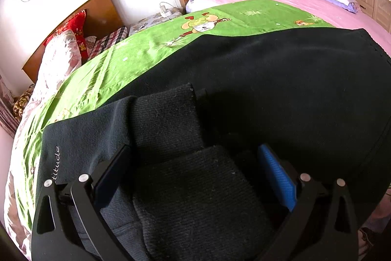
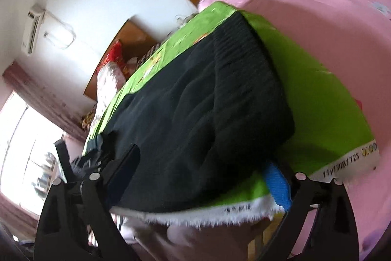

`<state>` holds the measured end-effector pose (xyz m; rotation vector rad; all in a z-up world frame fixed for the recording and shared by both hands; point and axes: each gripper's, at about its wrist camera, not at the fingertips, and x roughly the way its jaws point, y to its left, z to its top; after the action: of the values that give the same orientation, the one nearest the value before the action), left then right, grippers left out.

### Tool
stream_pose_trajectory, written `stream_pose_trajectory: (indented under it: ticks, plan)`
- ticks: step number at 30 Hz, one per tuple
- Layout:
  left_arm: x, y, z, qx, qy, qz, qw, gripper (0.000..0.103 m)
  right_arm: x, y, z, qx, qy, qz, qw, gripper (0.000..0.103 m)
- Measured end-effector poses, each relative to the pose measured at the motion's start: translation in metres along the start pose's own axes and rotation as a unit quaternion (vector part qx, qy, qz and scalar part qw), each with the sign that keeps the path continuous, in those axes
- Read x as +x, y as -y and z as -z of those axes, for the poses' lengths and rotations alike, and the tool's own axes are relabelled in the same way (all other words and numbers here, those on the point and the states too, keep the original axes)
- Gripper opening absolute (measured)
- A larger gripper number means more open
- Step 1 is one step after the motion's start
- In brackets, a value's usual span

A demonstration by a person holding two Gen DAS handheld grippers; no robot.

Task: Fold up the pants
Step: 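Press the folded sweatpants flat with the left tool while the right tool lifts an end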

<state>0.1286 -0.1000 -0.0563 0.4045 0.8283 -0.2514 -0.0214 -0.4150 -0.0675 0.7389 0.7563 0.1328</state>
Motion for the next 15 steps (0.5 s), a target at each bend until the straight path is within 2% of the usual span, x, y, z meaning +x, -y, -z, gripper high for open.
stream_pose_trajectory:
  ticks: [7,9,10,11,15]
  plan:
    - [0.000,0.000,0.000,-0.001,-0.001,0.000,1.0000,0.102,0.005,0.004,-0.009,0.019,0.059,0.001,0.998,0.077]
    - [0.000,-0.001,0.000,-0.001,-0.001,0.002,1.0000,0.102,0.008,-0.001,-0.007,0.017,0.059,0.004,0.998,0.058]
    - [-0.002,-0.002,0.000,-0.002,0.000,0.006,1.0000,0.102,0.006,-0.001,-0.004,0.017,0.062,0.001,0.998,0.037]
    - [-0.004,-0.004,0.000,-0.005,0.001,0.013,0.9999,0.101,0.002,0.000,-0.002,0.018,0.068,-0.004,0.998,0.036]
    - [-0.028,-0.031,-0.007,-0.051,0.010,0.082,0.9953,0.101,-0.014,-0.010,0.009,0.014,0.096,-0.006,0.995,0.033]
